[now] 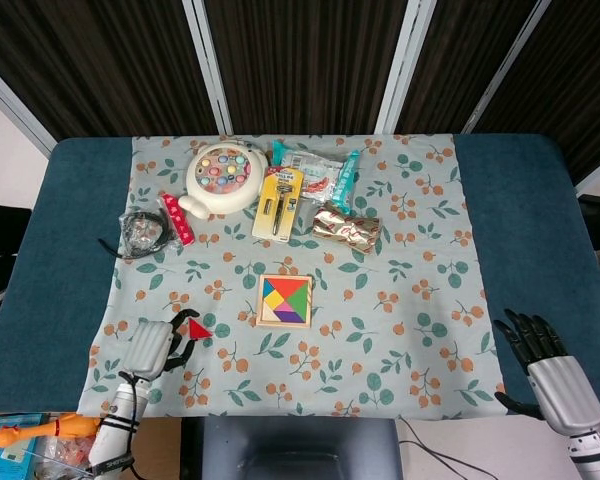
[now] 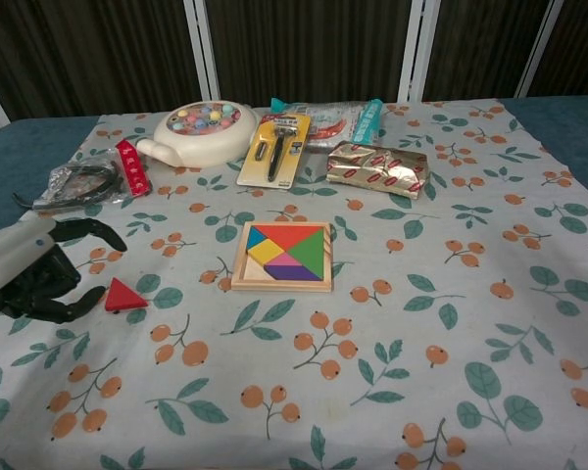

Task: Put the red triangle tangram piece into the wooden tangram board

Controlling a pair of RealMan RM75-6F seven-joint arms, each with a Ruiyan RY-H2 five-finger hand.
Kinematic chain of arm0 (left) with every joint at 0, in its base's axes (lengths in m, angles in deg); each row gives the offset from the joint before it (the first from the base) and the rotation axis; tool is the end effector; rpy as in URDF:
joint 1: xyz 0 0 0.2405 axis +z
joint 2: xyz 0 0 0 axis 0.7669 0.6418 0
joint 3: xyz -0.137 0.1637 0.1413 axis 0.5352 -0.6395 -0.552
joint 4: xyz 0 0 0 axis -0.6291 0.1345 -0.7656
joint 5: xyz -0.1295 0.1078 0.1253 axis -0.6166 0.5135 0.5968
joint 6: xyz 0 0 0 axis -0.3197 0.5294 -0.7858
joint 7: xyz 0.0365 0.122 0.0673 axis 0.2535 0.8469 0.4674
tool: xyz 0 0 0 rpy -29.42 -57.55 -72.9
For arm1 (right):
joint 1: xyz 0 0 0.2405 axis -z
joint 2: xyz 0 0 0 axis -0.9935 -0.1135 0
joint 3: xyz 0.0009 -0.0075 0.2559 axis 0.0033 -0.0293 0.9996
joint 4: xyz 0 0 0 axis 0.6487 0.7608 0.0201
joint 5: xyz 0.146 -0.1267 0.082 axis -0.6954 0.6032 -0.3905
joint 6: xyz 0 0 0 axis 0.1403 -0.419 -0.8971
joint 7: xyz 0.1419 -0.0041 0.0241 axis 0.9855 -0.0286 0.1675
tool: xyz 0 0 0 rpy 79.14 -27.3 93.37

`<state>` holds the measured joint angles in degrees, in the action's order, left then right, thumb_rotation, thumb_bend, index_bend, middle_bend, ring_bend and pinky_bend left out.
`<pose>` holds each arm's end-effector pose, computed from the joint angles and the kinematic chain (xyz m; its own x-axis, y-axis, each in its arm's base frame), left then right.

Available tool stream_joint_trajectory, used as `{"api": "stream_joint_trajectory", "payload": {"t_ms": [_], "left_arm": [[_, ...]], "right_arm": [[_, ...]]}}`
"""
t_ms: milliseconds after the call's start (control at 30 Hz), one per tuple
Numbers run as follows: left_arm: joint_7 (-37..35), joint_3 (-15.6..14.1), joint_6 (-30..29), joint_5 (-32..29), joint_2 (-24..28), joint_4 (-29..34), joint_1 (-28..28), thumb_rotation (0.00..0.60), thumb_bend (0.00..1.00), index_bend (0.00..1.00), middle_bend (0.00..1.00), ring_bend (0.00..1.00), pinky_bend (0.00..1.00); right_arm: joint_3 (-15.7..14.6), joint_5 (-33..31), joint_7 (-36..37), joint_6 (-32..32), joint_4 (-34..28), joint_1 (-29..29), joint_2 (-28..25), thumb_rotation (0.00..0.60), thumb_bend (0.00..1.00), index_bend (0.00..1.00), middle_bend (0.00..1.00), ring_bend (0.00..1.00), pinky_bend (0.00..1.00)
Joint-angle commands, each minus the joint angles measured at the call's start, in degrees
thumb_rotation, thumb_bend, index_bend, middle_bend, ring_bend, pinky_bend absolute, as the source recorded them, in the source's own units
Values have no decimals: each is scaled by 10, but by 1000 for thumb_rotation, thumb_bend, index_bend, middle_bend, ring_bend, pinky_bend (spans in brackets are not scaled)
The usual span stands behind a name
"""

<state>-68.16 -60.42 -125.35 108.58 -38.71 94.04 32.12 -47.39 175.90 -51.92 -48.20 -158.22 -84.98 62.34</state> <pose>-0.2169 0.2381 -0.0280 0.2119 0.2244 0.9512 0.9694 -0.1715 -0.1755 -0.2994 -0.1329 0.1540 0.4529 -0.0986 0.8861 -0.8820 -0.1947 0.4292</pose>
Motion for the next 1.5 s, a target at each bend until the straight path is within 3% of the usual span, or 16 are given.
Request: {"api": "stream_joint_trajectory", "payload": {"t_ms": [33,267,633,1500], "left_arm": [[36,7,13,-21,-33,-16,-16,600,400,328,1000,1000,1000],[90,19,18,-55,-78,-60,-33,600,397,334,1000,1000,1000],[167,6,5,-74,-79,-53,-36,600,395,361,1000,1000,1000],[183,7,0,-102,-84,-74,-47,600,379,421,1000,1000,1000]], "right_arm": [[-1,3,5,-2,2,0,-2,600,150,0,0,0,0],[-2,7,21,-10,7,1,-6,600,149,0,0,0,0],[-4,10,20,-10,7,0,-6,600,150,0,0,0,0],[-5,11,23,-14,8,1,-7,600,150,0,0,0,0]]}}
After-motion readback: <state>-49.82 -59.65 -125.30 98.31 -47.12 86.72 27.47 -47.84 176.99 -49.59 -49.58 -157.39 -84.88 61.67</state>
